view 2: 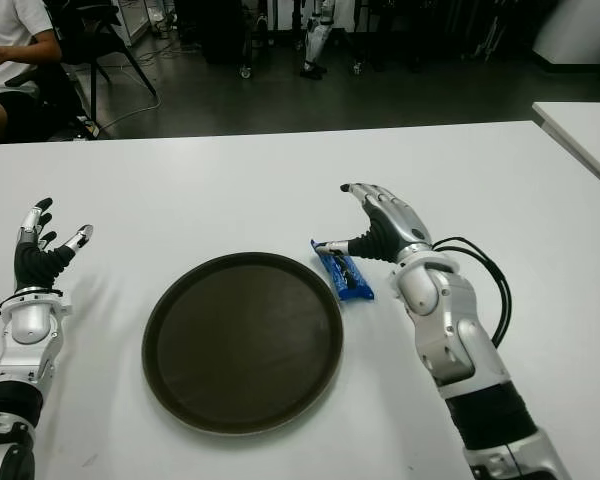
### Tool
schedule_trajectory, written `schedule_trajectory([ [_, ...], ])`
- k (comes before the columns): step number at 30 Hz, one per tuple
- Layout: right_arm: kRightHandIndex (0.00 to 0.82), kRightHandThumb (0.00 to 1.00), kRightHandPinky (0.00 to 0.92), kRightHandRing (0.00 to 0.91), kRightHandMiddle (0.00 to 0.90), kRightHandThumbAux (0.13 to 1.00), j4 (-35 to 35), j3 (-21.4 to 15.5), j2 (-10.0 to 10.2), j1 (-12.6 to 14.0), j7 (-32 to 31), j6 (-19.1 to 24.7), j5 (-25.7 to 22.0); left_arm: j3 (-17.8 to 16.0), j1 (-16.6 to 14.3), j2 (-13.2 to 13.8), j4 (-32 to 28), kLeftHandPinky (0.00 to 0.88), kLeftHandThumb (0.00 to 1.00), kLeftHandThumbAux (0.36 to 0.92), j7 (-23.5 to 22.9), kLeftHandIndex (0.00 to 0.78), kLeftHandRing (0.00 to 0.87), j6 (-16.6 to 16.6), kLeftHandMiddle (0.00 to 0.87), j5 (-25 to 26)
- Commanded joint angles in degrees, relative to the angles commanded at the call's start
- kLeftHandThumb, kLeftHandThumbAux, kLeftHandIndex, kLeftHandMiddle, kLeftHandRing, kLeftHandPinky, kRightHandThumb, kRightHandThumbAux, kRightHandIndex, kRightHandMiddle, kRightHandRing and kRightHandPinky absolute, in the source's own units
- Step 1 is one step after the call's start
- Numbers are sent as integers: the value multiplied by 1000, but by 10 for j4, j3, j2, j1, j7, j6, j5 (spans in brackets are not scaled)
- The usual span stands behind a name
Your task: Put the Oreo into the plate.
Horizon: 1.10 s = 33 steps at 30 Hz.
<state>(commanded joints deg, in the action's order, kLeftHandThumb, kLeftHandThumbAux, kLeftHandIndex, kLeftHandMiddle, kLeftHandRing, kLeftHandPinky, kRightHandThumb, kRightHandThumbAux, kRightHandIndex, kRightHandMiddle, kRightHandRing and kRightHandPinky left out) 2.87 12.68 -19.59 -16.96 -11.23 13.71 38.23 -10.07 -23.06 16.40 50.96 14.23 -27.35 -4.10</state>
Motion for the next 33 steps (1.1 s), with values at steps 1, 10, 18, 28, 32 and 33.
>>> schedule_trajectory([
  [1, 0, 0, 0, 0, 0, 529, 0, 0, 0, 0, 0, 0, 0, 0, 0, 0, 0, 2, 0, 726, 0, 1, 19, 0, 9, 0],
  [10, 0, 0, 0, 0, 0, 527, 0, 6, 0, 0, -2, 6, -1, 0, 1, -1, -7, 0, 0, 716, -7, 8, 22, 8, 14, 5],
  [18, 0, 0, 0, 0, 0, 556, -3, 27, -7, -8, -18, 37, 29, 4, 2, 3, -6, 0, 0, 700, -5, 0, 7, 19, 1, -1],
  [28, 0, 0, 0, 0, 0, 549, -55, 70, -2, -39, -31, 78, 72, 6, 1, 5, -2, 0, 0, 703, -1, 0, 2, 15, 0, -6],
  [32, 0, 0, 0, 0, 0, 566, -126, 78, 9, -51, 6, 55, 62, 5, 2, 7, -4, 0, 0, 707, -4, 0, 2, 15, 0, -6],
  [33, 0, 0, 0, 0, 0, 572, -139, 79, 10, -53, 14, 49, 59, 5, 2, 6, -3, 0, 0, 710, -5, 0, 4, 16, 1, -6],
])
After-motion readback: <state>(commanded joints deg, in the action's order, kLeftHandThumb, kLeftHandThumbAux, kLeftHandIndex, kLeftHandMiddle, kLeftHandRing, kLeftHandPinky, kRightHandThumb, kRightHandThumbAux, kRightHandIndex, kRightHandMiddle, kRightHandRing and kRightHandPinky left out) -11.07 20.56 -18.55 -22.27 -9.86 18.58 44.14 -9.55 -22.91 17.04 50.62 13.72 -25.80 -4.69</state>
